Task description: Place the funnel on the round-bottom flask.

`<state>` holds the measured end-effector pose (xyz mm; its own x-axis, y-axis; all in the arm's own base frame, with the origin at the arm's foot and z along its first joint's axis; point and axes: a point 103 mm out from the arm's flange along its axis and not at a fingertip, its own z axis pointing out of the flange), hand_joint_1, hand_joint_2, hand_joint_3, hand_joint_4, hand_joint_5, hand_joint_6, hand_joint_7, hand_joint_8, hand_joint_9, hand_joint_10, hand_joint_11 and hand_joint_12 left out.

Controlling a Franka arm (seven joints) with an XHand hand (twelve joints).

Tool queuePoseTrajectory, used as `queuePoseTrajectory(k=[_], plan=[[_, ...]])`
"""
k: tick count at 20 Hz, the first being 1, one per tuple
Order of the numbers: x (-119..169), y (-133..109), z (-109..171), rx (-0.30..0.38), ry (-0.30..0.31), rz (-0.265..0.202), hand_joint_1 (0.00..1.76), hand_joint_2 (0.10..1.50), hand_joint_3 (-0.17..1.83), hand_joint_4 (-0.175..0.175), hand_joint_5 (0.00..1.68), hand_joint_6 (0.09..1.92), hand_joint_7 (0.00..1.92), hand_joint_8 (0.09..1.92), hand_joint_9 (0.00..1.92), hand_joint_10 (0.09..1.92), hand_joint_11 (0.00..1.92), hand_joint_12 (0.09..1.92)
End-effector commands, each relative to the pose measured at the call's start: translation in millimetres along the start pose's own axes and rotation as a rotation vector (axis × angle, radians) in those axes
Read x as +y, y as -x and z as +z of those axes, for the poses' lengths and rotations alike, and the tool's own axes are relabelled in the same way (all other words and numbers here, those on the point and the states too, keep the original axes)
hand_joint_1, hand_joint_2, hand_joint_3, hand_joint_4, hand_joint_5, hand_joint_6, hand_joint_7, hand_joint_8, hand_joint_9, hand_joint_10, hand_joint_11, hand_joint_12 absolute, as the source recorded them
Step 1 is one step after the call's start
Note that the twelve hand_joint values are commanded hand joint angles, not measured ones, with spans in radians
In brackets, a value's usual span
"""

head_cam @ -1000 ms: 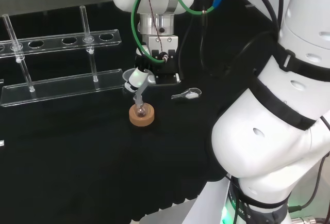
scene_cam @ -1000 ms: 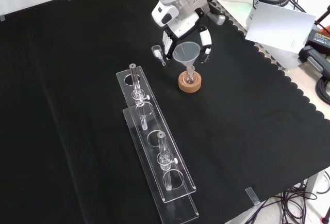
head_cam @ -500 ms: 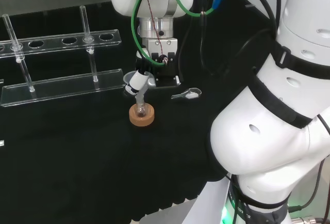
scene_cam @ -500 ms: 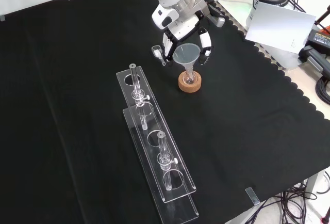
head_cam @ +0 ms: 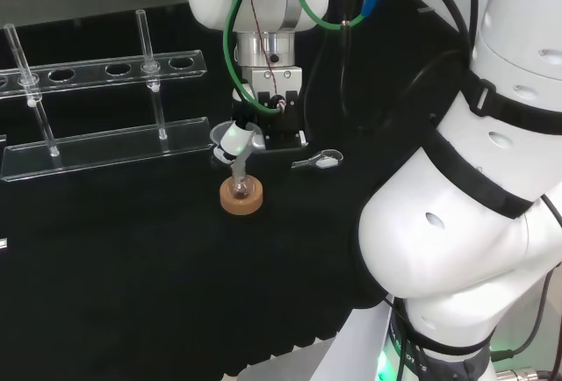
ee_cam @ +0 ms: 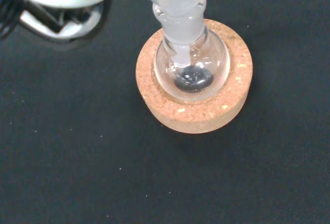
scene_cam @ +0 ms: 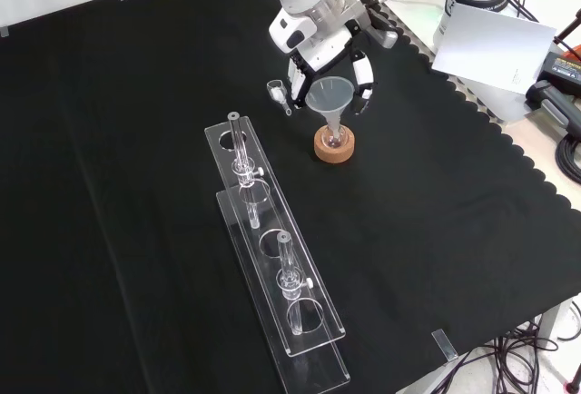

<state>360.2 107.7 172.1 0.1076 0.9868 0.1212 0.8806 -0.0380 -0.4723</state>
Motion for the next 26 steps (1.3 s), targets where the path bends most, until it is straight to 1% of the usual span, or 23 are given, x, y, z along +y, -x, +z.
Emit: queuePoseTrajectory(k=[1, 26], plan=[[-0.8, -2.9, -0.3, -0.004, 0.002, -0.01, 1.08, 0.52, 0.93, -0.149, 0.6, 0.75, 0.99, 0.73, 1.22, 0.24, 0.83, 1.04], [-6.9, 3.0, 3.2, 0.017, -0.002, -0.017, 1.07, 0.52, 0.93, -0.146, 0.6, 0.74, 0.98, 0.73, 1.2, 0.24, 0.81, 1.05]])
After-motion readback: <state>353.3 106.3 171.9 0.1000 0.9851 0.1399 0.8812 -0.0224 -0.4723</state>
